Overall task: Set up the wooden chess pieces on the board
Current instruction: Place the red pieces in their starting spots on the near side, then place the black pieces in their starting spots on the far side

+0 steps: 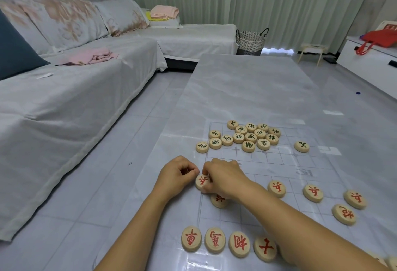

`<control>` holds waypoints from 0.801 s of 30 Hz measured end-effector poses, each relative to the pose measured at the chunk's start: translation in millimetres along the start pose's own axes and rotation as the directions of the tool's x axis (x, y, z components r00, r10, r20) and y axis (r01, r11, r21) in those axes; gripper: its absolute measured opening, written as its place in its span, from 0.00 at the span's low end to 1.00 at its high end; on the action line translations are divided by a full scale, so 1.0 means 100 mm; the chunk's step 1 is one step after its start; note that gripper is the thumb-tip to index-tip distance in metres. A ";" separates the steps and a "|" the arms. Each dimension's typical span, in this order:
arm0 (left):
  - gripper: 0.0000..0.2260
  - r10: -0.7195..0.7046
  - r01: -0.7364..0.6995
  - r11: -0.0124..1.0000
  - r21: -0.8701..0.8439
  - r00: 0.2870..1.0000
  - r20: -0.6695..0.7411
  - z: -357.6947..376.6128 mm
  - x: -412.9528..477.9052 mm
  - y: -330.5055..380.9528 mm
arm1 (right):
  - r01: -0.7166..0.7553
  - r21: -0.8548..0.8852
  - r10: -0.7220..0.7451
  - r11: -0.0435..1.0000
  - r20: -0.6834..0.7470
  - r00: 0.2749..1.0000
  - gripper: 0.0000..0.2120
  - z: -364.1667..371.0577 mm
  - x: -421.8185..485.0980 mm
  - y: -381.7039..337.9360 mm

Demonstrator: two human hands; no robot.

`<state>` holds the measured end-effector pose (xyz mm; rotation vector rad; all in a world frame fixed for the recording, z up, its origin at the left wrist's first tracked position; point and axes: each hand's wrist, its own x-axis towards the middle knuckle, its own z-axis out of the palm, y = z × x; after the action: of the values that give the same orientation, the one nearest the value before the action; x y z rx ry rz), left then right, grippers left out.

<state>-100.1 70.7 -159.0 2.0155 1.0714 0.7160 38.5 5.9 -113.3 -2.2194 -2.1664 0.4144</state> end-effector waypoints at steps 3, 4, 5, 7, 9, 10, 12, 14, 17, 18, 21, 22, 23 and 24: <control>0.10 0.009 -0.009 1.000 0.014 1.000 0.015 0.00 0.00 0.02 | -0.004 -0.008 0.004 1.000 -0.016 1.000 0.20 0.01 0.02 0.01; 0.09 0.009 -0.009 1.000 0.018 1.000 0.018 0.00 -0.01 0.02 | -0.003 -0.009 0.003 1.000 -0.017 1.000 0.20 0.02 0.02 0.01; 0.09 0.007 -0.008 1.000 0.021 1.000 0.020 0.00 -0.01 0.02 | 0.000 -0.007 0.000 1.000 -0.019 1.000 0.21 0.02 0.02 0.02; 0.07 -0.003 0.002 1.000 0.018 1.000 0.014 0.00 -0.01 0.01 | -0.004 0.036 0.005 0.999 -0.021 1.000 0.24 -0.01 0.00 0.07; 0.04 -0.016 0.016 1.000 0.011 1.000 -0.002 0.00 -0.01 0.00 | -0.039 0.154 0.046 0.987 -0.048 0.998 0.24 -0.10 -0.05 0.22; 0.04 -0.024 0.024 1.000 0.011 1.000 -0.012 0.00 -0.01 -0.01 | -0.061 0.227 0.079 0.972 -0.070 0.994 0.24 -0.16 -0.09 0.35; 0.06 -0.039 0.040 0.999 0.007 0.999 -0.035 0.00 -0.02 -0.01 | -0.105 0.326 0.155 0.940 -0.132 0.979 0.20 -0.28 -0.19 0.70; 0.07 -0.047 0.048 0.999 0.009 0.998 -0.049 0.00 -0.02 -0.01 | -0.188 0.388 0.280 0.903 -0.196 0.940 0.17 -0.36 -0.30 1.18; 0.08 -0.040 0.042 0.999 0.029 0.997 -0.062 0.00 -0.02 -0.01 | -0.346 0.477 0.501 0.808 -0.246 0.830 0.15 -0.41 -0.51 1.95; 0.09 -0.040 0.043 0.998 0.035 0.997 -0.066 0.00 -0.01 -0.01 | -0.388 0.480 0.548 0.786 -0.253 0.797 0.16 -0.39 -0.57 2.16; 0.10 -0.044 0.045 0.999 0.014 0.997 -0.070 0.00 -0.01 -0.01 | -0.452 0.455 0.597 0.767 -0.250 0.762 0.19 -0.32 -0.64 2.55; 0.10 -0.045 0.046 0.999 0.005 0.996 -0.071 0.00 0.00 -0.01 | -0.448 0.458 0.591 0.768 -0.238 0.771 0.20 -0.29 -0.64 2.59; 0.11 -0.048 0.049 0.999 0.004 0.996 -0.073 0.00 0.00 -0.01 | -0.439 0.466 0.581 0.768 -0.218 0.784 0.21 -0.27 -0.62 2.61; 0.11 -0.053 0.053 0.999 0.005 0.996 -0.075 0.01 0.00 0.00 | -0.426 0.473 0.565 0.772 -0.201 0.800 0.23 -0.25 -0.59 2.61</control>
<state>-99.7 70.9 -159.5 1.9721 1.1684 0.7664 298.6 -58.5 -128.2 -2.3698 -1.1617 0.4070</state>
